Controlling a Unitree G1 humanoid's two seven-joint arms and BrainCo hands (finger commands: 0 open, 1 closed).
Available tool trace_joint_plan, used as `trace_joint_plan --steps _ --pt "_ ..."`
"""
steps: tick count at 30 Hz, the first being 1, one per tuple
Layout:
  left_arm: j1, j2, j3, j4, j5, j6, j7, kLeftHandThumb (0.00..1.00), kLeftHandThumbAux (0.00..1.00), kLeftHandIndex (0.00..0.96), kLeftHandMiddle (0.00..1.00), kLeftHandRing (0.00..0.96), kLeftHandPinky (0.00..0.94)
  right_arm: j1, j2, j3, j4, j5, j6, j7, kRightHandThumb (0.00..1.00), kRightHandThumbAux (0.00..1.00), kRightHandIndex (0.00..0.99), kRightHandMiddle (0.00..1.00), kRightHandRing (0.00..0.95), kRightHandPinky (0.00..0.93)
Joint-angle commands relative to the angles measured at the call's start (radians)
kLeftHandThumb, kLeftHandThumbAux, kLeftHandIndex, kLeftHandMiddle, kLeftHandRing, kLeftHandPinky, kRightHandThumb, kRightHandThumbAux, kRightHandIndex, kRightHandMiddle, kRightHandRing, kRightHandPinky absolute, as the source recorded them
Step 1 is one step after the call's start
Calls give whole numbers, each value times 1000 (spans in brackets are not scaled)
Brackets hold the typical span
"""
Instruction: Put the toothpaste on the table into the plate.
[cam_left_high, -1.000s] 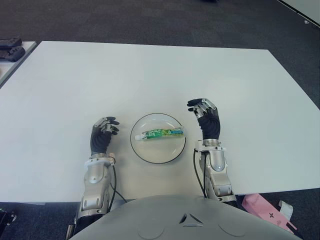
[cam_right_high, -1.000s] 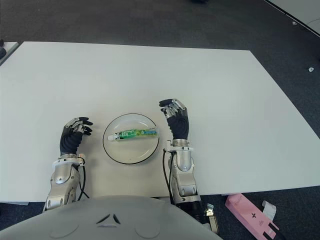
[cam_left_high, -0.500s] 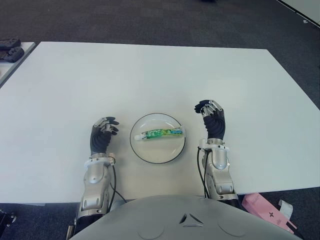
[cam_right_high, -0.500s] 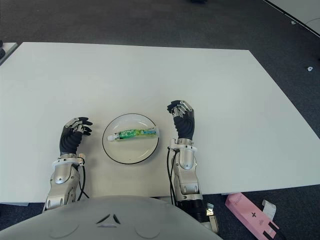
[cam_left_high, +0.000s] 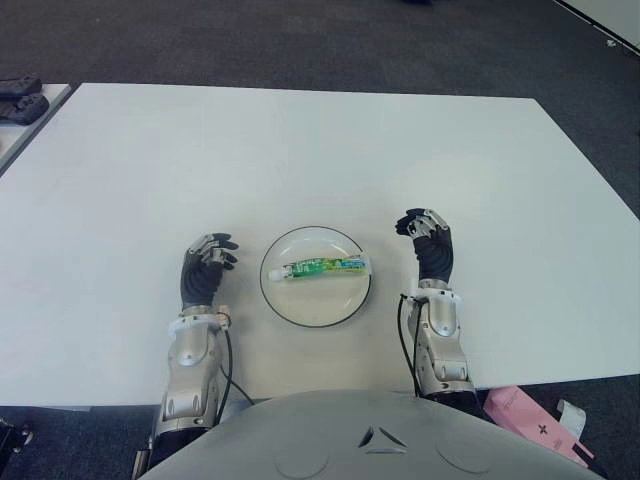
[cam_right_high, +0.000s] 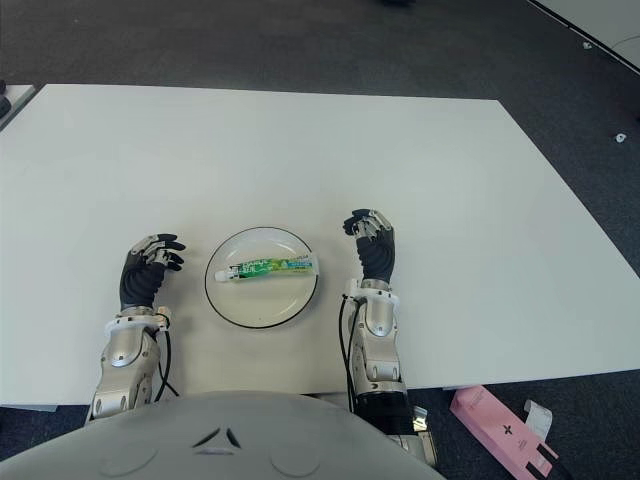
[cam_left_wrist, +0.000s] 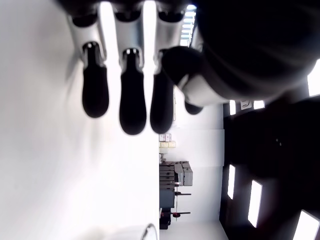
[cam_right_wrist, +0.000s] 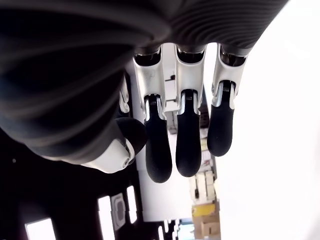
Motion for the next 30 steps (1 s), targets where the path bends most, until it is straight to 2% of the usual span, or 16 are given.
trace_joint_plan --steps 1,6,12,30 --pt "3 7 6 36 -9 -1 -13 834 681 404 486 582 552 -34 31 -32 78 25 -29 22 705 726 432 572 565 563" --pt "2 8 5 43 -12 -8 -11 833 682 403 486 578 549 -44 22 -41 114 0 -36 27 704 727 432 575 567 559" --pt "2 1 4 32 -2 14 7 833 683 400 487 575 547 -53 4 -44 160 -42 -36 29 703 728 431 567 561 555" --pt "7 -4 4 28 -9 9 -1 834 682 400 487 574 549 -69 2 -79 247 -35 -31 61 706 729 431 540 541 545"
